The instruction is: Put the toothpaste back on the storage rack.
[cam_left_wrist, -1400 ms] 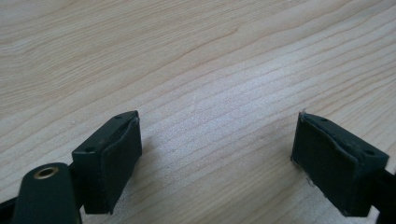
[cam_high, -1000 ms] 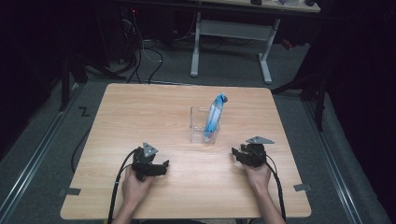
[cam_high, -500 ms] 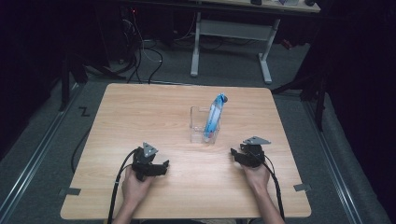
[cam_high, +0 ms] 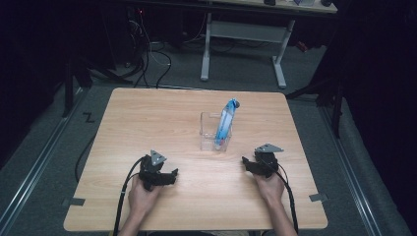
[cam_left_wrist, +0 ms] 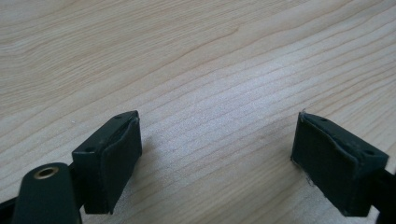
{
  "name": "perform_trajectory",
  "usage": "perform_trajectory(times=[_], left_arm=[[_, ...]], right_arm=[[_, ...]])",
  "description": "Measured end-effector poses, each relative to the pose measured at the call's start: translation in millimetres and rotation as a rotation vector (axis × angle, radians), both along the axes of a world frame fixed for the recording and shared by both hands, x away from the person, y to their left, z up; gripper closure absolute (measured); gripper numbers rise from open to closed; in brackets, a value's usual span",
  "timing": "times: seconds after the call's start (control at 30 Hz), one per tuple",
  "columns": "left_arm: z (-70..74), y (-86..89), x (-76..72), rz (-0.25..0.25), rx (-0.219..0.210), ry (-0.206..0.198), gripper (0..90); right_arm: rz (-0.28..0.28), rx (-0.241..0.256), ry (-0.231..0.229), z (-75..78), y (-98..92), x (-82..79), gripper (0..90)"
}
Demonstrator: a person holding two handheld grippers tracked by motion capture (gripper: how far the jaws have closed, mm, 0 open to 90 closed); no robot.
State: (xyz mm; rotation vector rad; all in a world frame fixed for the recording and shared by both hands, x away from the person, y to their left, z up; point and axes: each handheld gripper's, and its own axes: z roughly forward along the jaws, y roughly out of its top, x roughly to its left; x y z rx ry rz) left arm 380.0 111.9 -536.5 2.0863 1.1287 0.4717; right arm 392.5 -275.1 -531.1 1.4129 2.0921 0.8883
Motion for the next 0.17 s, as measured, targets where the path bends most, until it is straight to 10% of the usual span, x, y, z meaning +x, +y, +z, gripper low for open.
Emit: perform_trajectory(times=[0.17], left_arm=[[0.0,0.0,0.0,0.000,0.000,0.000,16.2]], right_arm=[[-0.003,0.000,0.001,0.0,0.1,-0.1,39.6]])
